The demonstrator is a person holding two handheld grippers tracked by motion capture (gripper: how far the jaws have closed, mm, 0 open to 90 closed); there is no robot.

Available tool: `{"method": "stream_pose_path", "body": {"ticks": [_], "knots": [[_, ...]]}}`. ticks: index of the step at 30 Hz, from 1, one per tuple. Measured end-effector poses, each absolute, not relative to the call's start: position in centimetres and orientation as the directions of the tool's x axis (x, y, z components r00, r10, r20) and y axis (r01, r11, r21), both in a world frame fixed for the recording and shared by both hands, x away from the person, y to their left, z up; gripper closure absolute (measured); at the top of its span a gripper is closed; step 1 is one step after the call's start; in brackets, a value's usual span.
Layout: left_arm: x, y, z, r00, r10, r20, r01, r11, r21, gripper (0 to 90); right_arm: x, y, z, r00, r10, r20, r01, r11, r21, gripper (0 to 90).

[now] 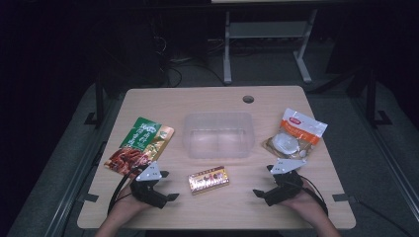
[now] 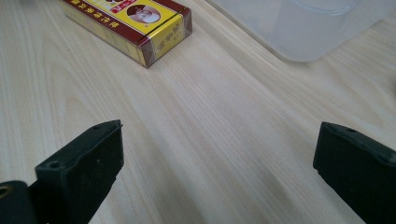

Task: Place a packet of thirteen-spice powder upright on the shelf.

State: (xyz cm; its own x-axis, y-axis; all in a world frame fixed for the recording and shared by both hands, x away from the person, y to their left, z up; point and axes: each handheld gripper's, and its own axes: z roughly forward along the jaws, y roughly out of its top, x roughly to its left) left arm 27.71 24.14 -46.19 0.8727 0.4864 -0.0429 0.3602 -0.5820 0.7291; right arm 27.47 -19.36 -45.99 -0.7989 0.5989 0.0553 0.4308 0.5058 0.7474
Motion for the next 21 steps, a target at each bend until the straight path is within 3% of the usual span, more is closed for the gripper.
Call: {"method": "stream_pose_path", "body": {"ticks": [6,10,13,18,21], "knots": [[27.7,24.3,-46.2,0.873,0.486,-0.050,0.366,-0.582,0.726,12.8,27.5,-19.5,-45.7,-0.801,0.596,0.062,0.436,0.507,0.743,6.3],[27.8,24.3,-46.1,0.870,0.491,-0.049,0.369,-0.583,0.724,12.8,27.6,-19.4,-45.2,-0.803,0.591,0.081,0.438,0.491,0.753,16.1],[27.8,24.2,-45.9,0.871,0.490,-0.042,0.364,-0.584,0.726,12.8,27.7,-19.0,-44.7,-0.820,0.565,0.088,0.425,0.499,0.755,31.5],[27.5,24.2,-46.1,0.878,0.478,-0.034,0.352,-0.597,0.721,12.8,28.3,-17.9,-44.0,-0.829,0.545,0.123,0.432,0.485,0.761,65.1],[27.4,24.2,-45.9,0.879,0.476,-0.030,0.348,-0.598,0.722,12.8,28.5,-17.0,-43.7,-0.823,0.555,0.119,0.436,0.484,0.759,79.0]]}}
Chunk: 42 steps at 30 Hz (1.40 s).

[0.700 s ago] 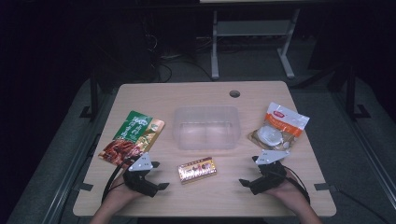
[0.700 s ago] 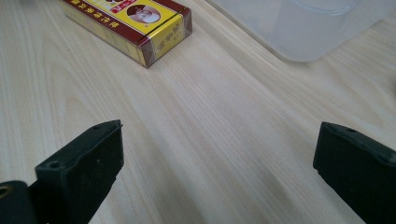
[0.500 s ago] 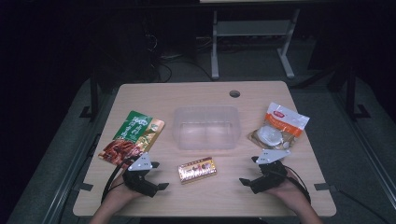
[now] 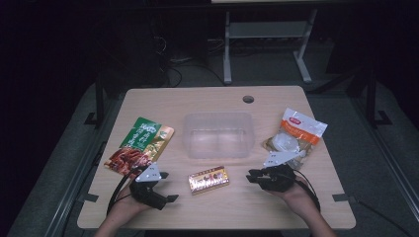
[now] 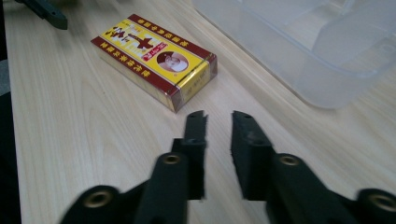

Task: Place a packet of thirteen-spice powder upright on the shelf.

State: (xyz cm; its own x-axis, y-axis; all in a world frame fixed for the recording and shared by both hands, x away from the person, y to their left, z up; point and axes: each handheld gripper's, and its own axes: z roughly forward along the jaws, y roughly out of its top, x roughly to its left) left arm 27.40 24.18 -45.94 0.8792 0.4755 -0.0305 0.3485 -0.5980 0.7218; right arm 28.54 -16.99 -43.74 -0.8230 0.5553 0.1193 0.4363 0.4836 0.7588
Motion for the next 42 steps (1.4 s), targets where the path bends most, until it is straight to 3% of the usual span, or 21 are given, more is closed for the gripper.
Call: {"method": "stream_pose_path", "body": {"ticks": [3,19,25,42], "knots": [[27.3,24.2,-45.8,0.878,0.479,-0.031,0.348,-0.591,0.728,12.8,28.9,-16.4,-43.5,-0.829,0.547,0.117,0.425,0.480,0.768,89.4],[27.2,24.2,-45.7,0.878,0.479,-0.024,0.346,-0.599,0.722,12.8,31.2,-12.4,-43.2,-0.847,0.523,0.096,0.385,0.478,0.790,89.6],[27.5,24.3,-45.9,0.871,0.486,-0.069,0.371,-0.560,0.741,13.0,32.8,-10.7,-43.5,-0.845,0.525,0.102,0.383,0.460,0.801,89.6],[27.2,24.3,-45.9,0.880,0.471,-0.063,0.357,-0.568,0.742,12.9,34.4,-7.5,-45.3,-0.849,0.524,0.061,0.381,0.529,0.758,89.6]]}}
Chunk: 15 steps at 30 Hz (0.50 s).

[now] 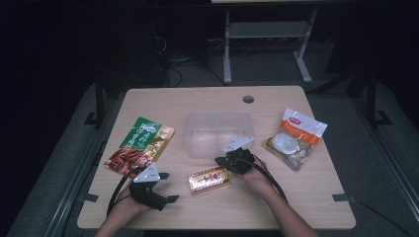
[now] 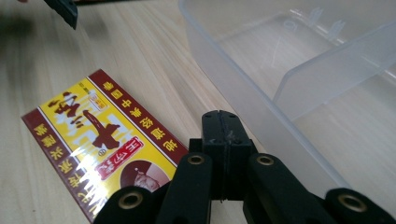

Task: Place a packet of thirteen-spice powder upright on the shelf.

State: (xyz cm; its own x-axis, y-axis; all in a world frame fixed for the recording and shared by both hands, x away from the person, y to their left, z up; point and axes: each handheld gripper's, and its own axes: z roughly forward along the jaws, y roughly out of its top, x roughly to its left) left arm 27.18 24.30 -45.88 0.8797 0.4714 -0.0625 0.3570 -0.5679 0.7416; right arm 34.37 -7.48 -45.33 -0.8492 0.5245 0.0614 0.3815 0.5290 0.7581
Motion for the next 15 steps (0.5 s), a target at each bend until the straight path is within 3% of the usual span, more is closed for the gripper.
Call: {"method": "stream_pose_path", "body": {"ticks": [15], "knots": [[27.00,24.19,-45.85,0.887,0.457,-0.059,0.347,-0.578,0.738,13.0,33.65,-8.28,-45.49,-0.867,0.495,0.056,0.375,0.576,0.726,89.7]]}}
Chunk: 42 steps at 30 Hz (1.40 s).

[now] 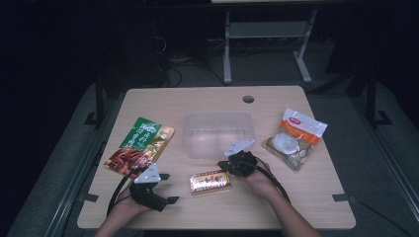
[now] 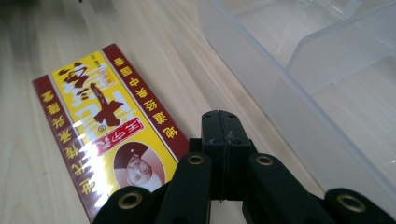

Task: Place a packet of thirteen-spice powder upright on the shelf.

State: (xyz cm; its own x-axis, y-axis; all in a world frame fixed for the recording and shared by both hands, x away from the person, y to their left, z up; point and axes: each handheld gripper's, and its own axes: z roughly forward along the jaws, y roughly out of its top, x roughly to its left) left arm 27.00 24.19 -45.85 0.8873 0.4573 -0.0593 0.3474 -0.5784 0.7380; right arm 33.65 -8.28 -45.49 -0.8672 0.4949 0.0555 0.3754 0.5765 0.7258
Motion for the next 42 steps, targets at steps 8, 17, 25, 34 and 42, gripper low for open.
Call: {"method": "stream_pose_path", "body": {"ticks": [8,17,25,34,42], "knots": [[26.9,24.1,-45.9,0.889,0.453,-0.067,0.351,-0.580,0.735,12.9,32.7,-9.6,-45.1,-0.888,0.455,0.060,0.358,0.606,0.710,89.7],[26.8,24.0,-45.9,0.889,0.452,-0.067,0.350,-0.580,0.736,12.9,30.8,-10.8,-44.7,-0.905,0.419,0.075,0.352,0.636,0.687,89.8],[26.8,23.9,-45.9,0.893,0.446,-0.066,0.345,-0.581,0.737,12.9,29.9,-11.6,-43.5,-0.889,0.451,0.078,0.365,0.594,0.717,74.0],[26.7,23.8,-46.0,0.892,0.448,-0.061,0.343,-0.584,0.736,12.9,27.0,-12.8,-44.1,-0.901,0.425,0.089,0.358,0.613,0.704,29.3],[26.8,23.7,-46.0,0.898,0.437,-0.057,0.335,-0.594,0.732,12.9,28.0,-10.8,-45.1,-0.925,0.373,0.071,0.317,0.655,0.686,19.9]]}}
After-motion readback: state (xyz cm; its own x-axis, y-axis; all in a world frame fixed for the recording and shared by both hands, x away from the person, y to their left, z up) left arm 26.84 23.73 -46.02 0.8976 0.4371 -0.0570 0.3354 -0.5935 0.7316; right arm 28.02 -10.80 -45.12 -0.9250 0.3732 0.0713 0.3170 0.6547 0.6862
